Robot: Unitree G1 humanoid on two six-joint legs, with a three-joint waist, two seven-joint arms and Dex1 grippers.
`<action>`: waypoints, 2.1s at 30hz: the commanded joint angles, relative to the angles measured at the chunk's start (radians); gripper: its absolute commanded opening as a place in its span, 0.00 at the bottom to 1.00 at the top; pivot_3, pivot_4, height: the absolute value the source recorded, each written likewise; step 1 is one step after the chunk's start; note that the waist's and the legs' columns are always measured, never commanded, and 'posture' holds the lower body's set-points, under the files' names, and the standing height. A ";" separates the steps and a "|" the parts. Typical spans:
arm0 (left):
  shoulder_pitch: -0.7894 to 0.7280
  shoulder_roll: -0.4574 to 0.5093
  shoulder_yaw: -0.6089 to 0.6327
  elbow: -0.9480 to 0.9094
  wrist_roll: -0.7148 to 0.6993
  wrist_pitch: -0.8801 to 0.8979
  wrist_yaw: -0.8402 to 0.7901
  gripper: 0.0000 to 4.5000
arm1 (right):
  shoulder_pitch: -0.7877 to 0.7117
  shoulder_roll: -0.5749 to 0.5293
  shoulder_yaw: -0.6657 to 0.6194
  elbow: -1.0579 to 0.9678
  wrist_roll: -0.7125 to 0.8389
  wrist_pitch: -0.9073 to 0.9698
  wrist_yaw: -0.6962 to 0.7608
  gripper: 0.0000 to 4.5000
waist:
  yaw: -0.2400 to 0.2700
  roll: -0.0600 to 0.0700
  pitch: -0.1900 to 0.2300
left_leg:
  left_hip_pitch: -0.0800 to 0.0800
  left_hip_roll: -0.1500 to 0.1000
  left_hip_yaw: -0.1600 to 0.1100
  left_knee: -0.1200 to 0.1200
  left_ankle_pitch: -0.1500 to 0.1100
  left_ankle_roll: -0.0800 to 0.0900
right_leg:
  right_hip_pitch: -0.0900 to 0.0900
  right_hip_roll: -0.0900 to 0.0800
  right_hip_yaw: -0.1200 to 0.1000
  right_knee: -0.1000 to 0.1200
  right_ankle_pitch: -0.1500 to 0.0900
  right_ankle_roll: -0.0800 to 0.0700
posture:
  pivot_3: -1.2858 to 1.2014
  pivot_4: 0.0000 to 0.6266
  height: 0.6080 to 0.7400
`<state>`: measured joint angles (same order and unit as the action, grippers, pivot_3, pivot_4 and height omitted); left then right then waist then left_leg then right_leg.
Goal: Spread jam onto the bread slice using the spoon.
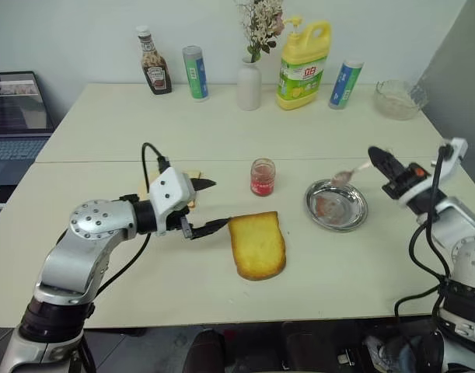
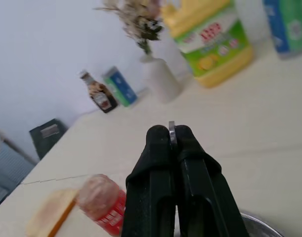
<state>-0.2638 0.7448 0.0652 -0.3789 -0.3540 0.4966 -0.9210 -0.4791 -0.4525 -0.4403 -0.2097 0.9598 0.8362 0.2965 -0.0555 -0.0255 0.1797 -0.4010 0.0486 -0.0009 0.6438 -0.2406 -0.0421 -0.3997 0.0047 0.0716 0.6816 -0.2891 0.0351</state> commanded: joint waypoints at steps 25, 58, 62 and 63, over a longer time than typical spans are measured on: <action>-0.029 -0.045 0.012 -0.124 -0.083 0.113 0.173 1.00 | -0.364 0.048 0.664 0.365 -0.766 -0.631 0.393 0.00 | 0.019 -0.001 0.000 | -0.008 -0.001 -0.001 0.001 0.000 0.000 | -0.007 -0.003 -0.002 0.000 0.001 -0.001 | 0.52 0.24 1.00; -0.027 -0.049 -0.031 -0.050 -0.037 0.035 0.163 1.00 | -0.396 0.177 0.606 0.578 -0.880 -0.423 0.437 0.00 | 0.022 -0.001 0.000 | -0.007 -0.001 -0.001 0.001 0.000 -0.001 | -0.007 -0.003 -0.003 0.002 0.001 -0.001 | 0.52 0.24 1.00; -0.025 -0.050 -0.031 -0.048 -0.033 0.031 0.163 1.00 | -0.389 0.191 0.585 0.557 -0.856 -0.363 0.431 0.00 | 0.022 -0.001 -0.001 | -0.007 -0.001 -0.001 0.001 0.000 0.000 | -0.007 -0.003 -0.003 0.003 0.001 -0.001 | 0.52 0.24 1.00; -0.024 -0.051 -0.031 -0.048 -0.032 0.030 0.162 1.00 | -0.386 0.196 0.581 0.549 -0.851 -0.348 0.431 0.00 | 0.021 -0.001 -0.001 | -0.007 -0.001 -0.001 0.001 0.000 0.000 | -0.007 -0.003 -0.003 0.003 0.001 -0.001 | 0.52 0.24 1.00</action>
<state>-0.2870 0.6985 0.0329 -0.4168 -0.3903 0.5534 -0.7561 -0.8771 -0.2677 0.1371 0.3543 0.0852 0.4467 0.7181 -0.0342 -0.0265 0.1791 -0.4076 0.0474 -0.0018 0.6453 -0.2404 -0.0426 -0.4065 0.0015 0.0687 0.6844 -0.2880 0.0340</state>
